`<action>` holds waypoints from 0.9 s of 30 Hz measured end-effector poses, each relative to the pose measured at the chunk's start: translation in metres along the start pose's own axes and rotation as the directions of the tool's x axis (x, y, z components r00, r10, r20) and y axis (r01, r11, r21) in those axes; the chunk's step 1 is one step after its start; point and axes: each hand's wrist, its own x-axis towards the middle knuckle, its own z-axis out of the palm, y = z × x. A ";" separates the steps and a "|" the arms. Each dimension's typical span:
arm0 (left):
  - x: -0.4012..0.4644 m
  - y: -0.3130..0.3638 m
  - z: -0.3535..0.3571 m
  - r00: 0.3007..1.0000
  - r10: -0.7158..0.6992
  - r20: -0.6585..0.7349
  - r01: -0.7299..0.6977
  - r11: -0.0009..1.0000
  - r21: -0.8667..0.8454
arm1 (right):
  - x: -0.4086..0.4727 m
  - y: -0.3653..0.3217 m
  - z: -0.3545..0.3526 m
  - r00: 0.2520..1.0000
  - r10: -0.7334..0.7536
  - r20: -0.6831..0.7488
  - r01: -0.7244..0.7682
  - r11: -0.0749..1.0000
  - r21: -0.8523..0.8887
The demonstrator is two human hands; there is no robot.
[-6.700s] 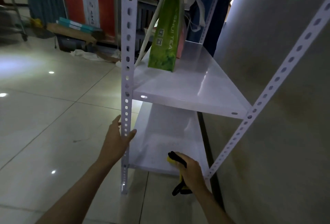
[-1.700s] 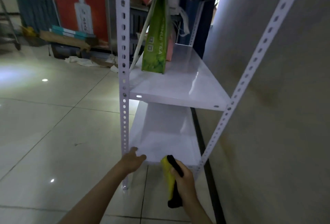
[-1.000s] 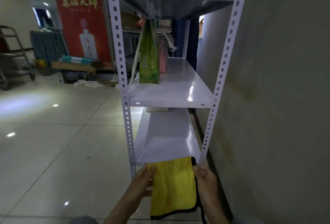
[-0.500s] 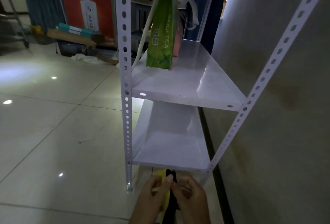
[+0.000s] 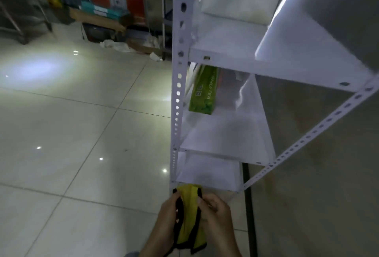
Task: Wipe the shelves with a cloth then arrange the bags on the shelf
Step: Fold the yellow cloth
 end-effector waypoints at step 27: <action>-0.196 0.286 -0.106 0.762 0.630 0.151 -0.639 0.693 0.334 | -0.163 -0.282 -0.110 0.822 -0.335 -0.460 0.288 0.942 -0.172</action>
